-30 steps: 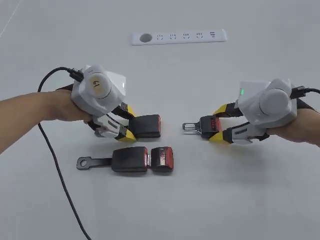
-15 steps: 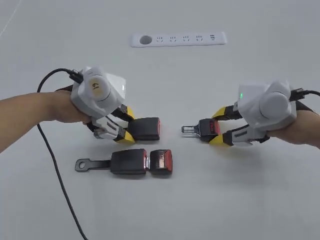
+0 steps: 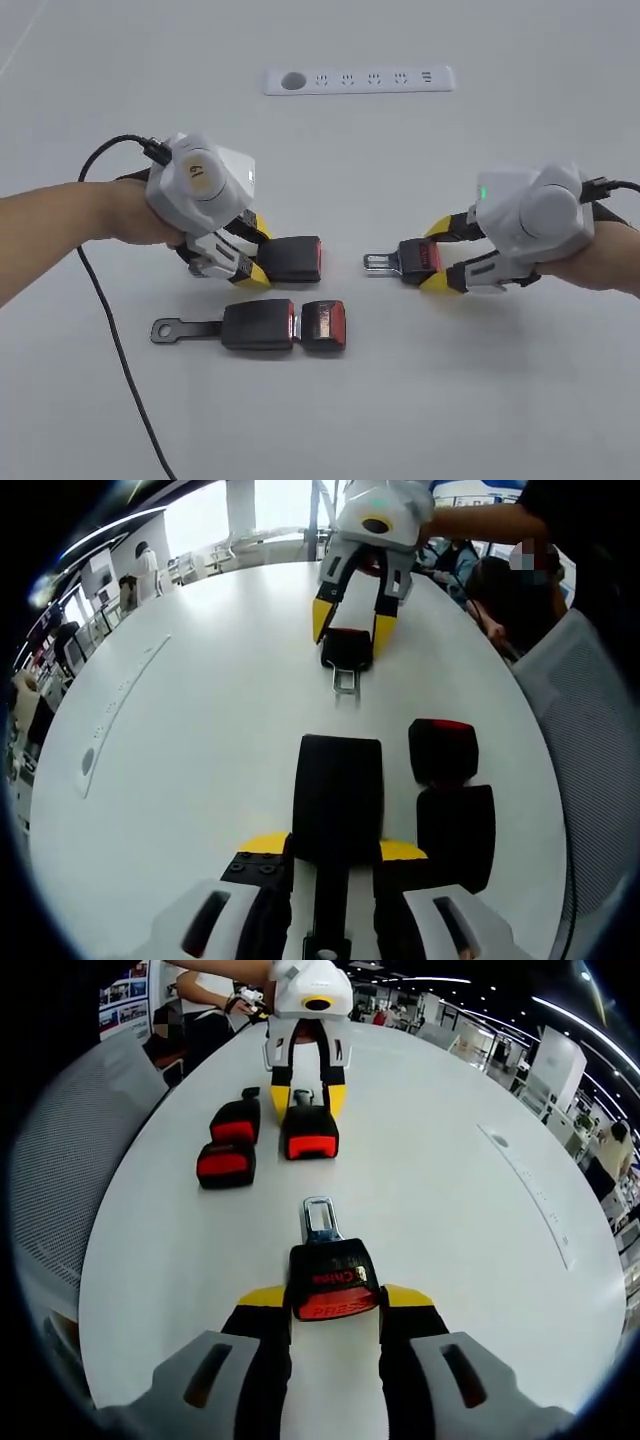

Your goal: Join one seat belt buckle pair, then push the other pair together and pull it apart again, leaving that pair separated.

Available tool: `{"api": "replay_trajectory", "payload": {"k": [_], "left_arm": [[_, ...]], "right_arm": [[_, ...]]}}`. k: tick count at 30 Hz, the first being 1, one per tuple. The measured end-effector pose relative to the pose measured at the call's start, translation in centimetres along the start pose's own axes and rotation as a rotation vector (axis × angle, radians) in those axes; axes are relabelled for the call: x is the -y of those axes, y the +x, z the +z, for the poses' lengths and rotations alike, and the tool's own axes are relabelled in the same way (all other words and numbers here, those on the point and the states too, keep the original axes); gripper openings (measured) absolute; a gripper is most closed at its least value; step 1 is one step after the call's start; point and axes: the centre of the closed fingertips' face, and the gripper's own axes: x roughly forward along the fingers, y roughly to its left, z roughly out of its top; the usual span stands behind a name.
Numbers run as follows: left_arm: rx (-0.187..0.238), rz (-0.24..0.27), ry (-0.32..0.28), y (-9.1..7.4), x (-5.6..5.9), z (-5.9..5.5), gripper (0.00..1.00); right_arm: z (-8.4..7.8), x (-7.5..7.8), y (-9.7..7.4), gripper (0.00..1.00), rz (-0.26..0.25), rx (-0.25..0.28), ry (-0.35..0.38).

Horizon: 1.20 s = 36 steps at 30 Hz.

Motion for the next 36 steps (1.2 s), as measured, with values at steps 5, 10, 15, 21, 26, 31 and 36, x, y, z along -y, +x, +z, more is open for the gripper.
{"api": "replay_trajectory", "payload": {"k": [5,10,15,21,26,31,36], "left_arm": [[-0.001,0.001,-0.004,0.0,0.0,-0.1,0.31],[-0.006,0.002,-0.009,0.0,0.2,0.1,0.31],[-0.010,0.003,-0.014,0.0,0.1,0.1,0.31],[-0.016,0.003,-0.018,0.0,0.0,0.0,0.31],[-0.021,0.002,-0.021,0.1,-0.3,-0.3,0.31],[-0.022,0.004,-0.027,0.2,-0.3,-0.4,0.31],[-0.020,0.005,-0.032,0.3,-0.4,-0.6,0.31]], "right_arm": [[0.1,0.0,0.0,0.31,0.003,0.003,0.005],[0.5,-0.1,0.2,0.31,0.005,0.004,0.003],[0.9,-0.2,0.4,0.31,0.010,0.007,-0.004],[1.3,-0.2,0.6,0.31,0.016,0.010,-0.008],[1.7,-0.3,1.0,0.31,0.022,0.013,-0.009],[2.2,-0.4,1.4,0.31,0.028,0.018,-0.010],[2.7,-0.4,1.8,0.31,0.033,0.022,-0.013]]}}
